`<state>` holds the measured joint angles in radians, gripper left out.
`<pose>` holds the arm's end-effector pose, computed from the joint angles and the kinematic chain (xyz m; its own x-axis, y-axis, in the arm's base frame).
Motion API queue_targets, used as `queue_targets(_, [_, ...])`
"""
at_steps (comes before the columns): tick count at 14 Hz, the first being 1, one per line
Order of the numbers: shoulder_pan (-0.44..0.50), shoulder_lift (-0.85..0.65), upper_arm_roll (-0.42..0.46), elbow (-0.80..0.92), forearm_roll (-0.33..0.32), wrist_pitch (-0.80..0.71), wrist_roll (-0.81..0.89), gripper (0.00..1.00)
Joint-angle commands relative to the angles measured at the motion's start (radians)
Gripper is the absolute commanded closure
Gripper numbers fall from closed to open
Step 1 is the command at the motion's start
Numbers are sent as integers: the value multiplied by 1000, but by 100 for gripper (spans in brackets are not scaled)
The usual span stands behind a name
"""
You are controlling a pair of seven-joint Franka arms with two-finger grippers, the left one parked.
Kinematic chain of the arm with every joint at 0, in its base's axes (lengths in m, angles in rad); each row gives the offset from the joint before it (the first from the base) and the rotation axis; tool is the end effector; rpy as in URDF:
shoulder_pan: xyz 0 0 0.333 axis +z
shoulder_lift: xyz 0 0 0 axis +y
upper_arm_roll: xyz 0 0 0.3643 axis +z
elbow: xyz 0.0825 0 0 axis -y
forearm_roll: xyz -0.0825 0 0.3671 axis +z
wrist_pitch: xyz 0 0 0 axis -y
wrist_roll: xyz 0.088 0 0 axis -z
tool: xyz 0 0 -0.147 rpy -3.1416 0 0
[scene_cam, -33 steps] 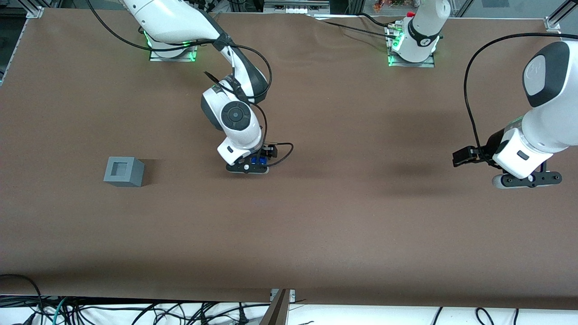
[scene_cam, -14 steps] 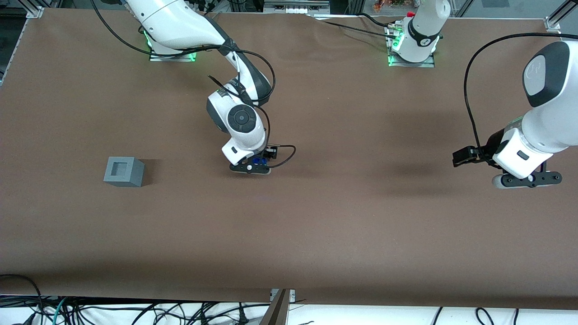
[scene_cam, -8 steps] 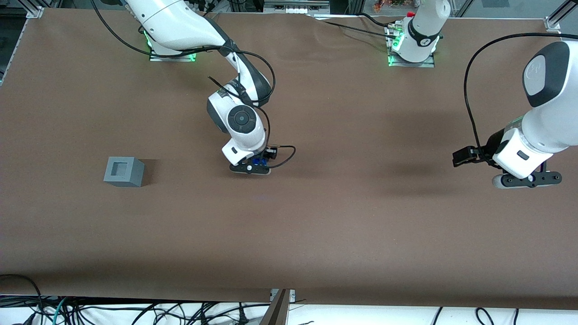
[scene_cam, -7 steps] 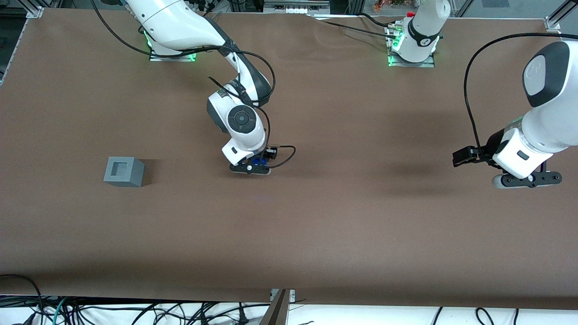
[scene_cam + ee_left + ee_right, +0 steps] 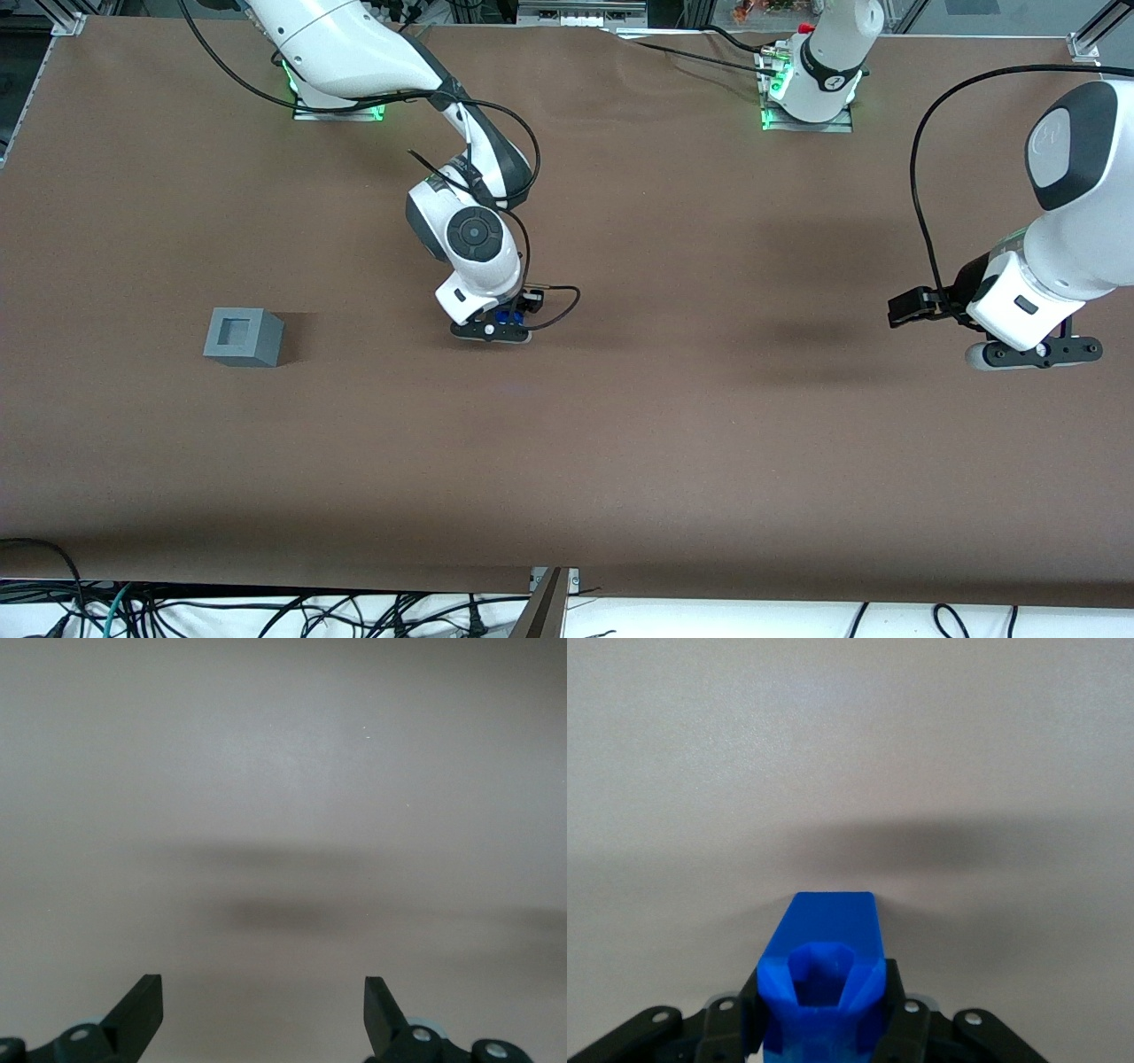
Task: Insert blue part into gray base with right arm
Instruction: 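Lift the blue block and carry it over the gray base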
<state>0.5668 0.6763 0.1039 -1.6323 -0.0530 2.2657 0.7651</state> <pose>0.5571 0.4263 0.2309 0.9957 -0.0811 -0.0456 -0.0808 -0.9967 0.0083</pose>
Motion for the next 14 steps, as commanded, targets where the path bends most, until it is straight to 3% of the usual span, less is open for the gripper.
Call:
queue_targets(1, [-1, 14, 2, 20, -19, 3, 17, 64])
queue_targets(3, [-4, 12, 2, 20, -19, 2, 16, 78])
queue_targets(5, [-8, 3, 2, 20, -19, -2, 11, 86])
queue_targets(10, [-22, -98, -1, 22, -10, -119, -13, 86])
queue_targets(14, [-76, -202, -1, 22, -4, -254, -128, 86])
